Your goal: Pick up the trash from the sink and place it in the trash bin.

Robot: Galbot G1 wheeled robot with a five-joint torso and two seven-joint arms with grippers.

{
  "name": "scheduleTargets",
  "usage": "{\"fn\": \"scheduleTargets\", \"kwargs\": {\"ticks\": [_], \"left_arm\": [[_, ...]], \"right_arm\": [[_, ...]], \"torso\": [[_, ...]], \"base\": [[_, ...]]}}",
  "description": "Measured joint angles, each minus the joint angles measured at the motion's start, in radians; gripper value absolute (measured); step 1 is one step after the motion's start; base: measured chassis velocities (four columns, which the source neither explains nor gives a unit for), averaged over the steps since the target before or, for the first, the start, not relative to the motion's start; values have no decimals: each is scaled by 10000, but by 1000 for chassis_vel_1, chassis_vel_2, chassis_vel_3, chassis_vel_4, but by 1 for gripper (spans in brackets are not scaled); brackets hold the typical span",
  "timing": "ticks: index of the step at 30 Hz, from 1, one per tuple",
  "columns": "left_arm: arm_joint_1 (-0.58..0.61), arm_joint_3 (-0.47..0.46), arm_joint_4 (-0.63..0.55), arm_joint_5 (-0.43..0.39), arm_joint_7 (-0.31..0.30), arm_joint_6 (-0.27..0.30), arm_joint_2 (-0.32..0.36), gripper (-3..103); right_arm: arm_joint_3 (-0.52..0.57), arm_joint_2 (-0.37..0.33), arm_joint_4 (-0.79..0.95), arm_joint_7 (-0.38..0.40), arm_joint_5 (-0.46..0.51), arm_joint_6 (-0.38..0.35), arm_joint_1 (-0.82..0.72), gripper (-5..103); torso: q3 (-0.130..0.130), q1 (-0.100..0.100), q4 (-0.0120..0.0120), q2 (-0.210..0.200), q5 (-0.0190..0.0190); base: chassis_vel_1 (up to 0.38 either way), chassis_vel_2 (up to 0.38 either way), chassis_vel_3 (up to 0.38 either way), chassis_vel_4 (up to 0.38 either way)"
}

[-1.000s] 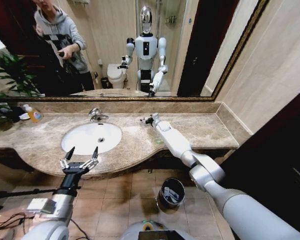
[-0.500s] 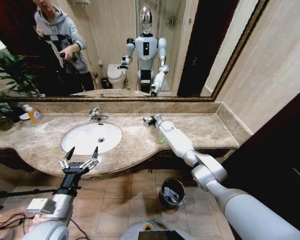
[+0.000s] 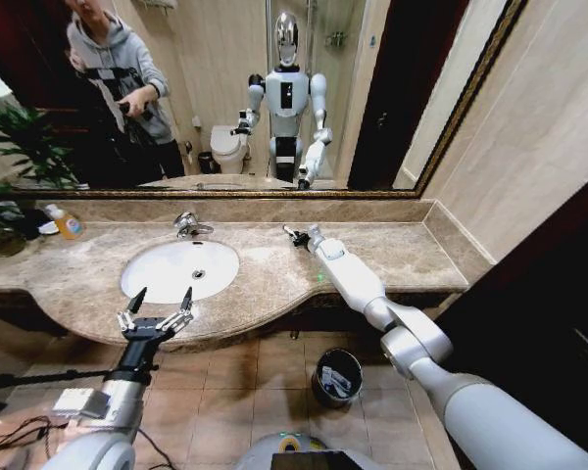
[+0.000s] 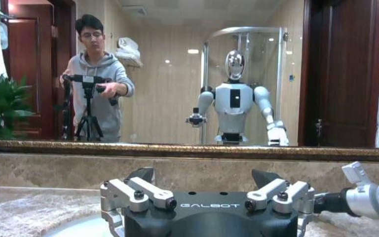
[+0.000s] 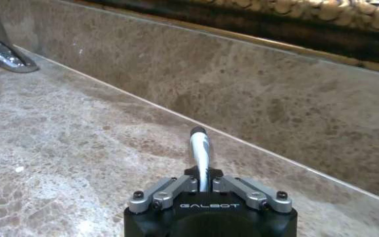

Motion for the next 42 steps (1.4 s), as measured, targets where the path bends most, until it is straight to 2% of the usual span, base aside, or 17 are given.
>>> {"fn": "scheduleTargets", "kwargs": {"ticks": [2, 7, 11, 12, 15, 16, 19, 20, 23, 24, 26, 33, 35, 37, 38, 40, 42], "left_arm": [[0, 0, 0, 0, 0, 0, 0, 100], [0, 0, 0, 0, 0, 0, 0, 100], [0, 0, 0, 0, 0, 0, -1, 100], [0, 0, 0, 0, 0, 0, -1, 100], [1, 0, 0, 0, 2, 0, 2, 100], [1, 0, 0, 0, 2, 0, 2, 100], [0, 0, 0, 0, -1, 0, -2, 100], [0, 0, 0, 0, -1, 0, -2, 100], [0, 0, 0, 0, 1, 0, 0, 100], [0, 0, 0, 0, 1, 0, 0, 100], [0, 0, 0, 0, 0, 0, 1, 100], [0, 0, 0, 0, 0, 0, -1, 100], [0, 0, 0, 0, 0, 0, 0, 100], [0, 0, 0, 0, -1, 0, 0, 100], [0, 0, 0, 0, -1, 0, 0, 100], [0, 1, 0, 0, 1, 0, 0, 100], [0, 0, 0, 0, 0, 0, 0, 100]], "right_arm": [[-1, -342, 563, 6, 270, -165, -148, 3], [98, -987, 1438, 103, 577, -332, -489, 3], [398, -2037, 3107, 507, 884, -405, -1273, 3], [398, -2037, 3107, 507, 884, -405, -1273, 3], [1006, -3088, 4887, 650, 892, -407, -2432, 2], [1006, -3088, 4887, 650, 892, -407, -2432, 2], [1920, -4002, 6485, 1016, 1375, -431, -3767, 2], [1920, -4002, 6485, 1016, 1375, -431, -3767, 2], [2936, -4687, 8157, 1531, 2186, -240, -5166, 2], [2936, -4687, 8157, 1531, 2186, -240, -5166, 2], [3681, -4839, 9254, 1809, 2607, -93, -6291, 2], [5123, -4421, 11406, 2312, 2782, 314, -8552, 2], [6109, -4073, 12560, 2427, 2734, 744, -10172, 2], [6677, -3668, 13166, 2452, 2553, 1209, -11552, 2], [6677, -3668, 13166, 2452, 2553, 1209, -11552, 2], [7149, -3096, 13635, 2444, 2084, 1921, -12881, 2], [7340, -2697, 13768, 2368, 1746, 2306, -13532, 2]], "torso": [[-1, 1, 0, 0, 1], [-1, 0, -1, 0, 1], [-2, 0, 0, 0, 1], [-2, 0, 0, 0, 1], [-3, -1, -3, 0, 3], [-3, -1, -3, 0, 3], [-4, -3, -2, 0, 4], [-4, -3, -2, 0, 4], [-5, -3, -1, 1, 1], [-5, -3, -1, 1, 1], [-4, -3, -6, 1, 5], [-4, -3, 5, 1, 5], [-5, -3, 3, 1, -10], [-3, -3, -3, 1, 6], [-3, -3, -3, 1, 6], [-5, -5, -3, 2, -3], [-5, -5, -3, 2, 0]], "base": [[0, 0, 0, 0], [0, 0, 0, 0], [0, 0, 0, 0], [0, 0, 0, 0], [0, 0, 0, 0], [0, 0, 0, 0], [0, 0, 0, 0], [0, 0, 0, 0], [0, 0, 0, 0], [0, 0, 0, 0], [0, 0, 0, 0], [0, 0, 0, 0], [0, 0, 0, 0], [0, 0, 0, 0], [0, 0, 0, 0], [0, 0, 0, 0], [0, 0, 0, 0]]}}
